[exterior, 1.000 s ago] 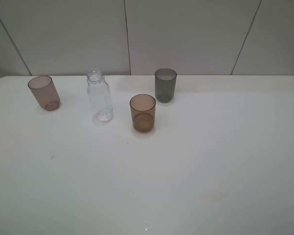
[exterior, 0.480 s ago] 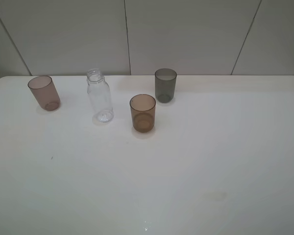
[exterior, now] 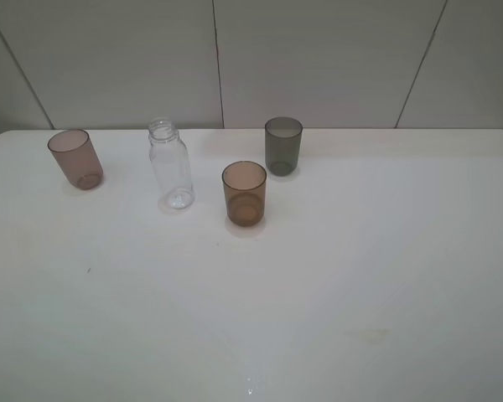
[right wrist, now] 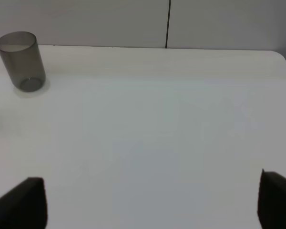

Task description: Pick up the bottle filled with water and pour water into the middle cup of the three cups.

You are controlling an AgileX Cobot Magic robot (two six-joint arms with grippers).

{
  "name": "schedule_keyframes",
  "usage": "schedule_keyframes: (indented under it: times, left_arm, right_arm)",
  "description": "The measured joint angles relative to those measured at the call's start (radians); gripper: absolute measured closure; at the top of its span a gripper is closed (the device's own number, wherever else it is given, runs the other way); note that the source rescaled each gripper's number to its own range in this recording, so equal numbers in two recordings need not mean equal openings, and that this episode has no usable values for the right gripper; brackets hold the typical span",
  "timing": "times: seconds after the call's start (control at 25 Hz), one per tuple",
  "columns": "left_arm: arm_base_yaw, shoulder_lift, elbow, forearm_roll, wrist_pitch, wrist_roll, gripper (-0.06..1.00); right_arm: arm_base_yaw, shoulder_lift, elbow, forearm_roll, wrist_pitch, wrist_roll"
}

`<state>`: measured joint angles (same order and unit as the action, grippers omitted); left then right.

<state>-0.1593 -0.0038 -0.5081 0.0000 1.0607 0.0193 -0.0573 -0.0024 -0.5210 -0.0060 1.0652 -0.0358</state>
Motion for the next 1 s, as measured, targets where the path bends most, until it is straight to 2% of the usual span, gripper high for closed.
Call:
schedule_keyframes:
  times: [1.0]
  left_arm:
    - [0.000,-0.002,0.001,-0.011,0.000,-0.001,0.16]
  right_arm:
    - [0.000,0.000,0.000,0.000,0.000,0.000]
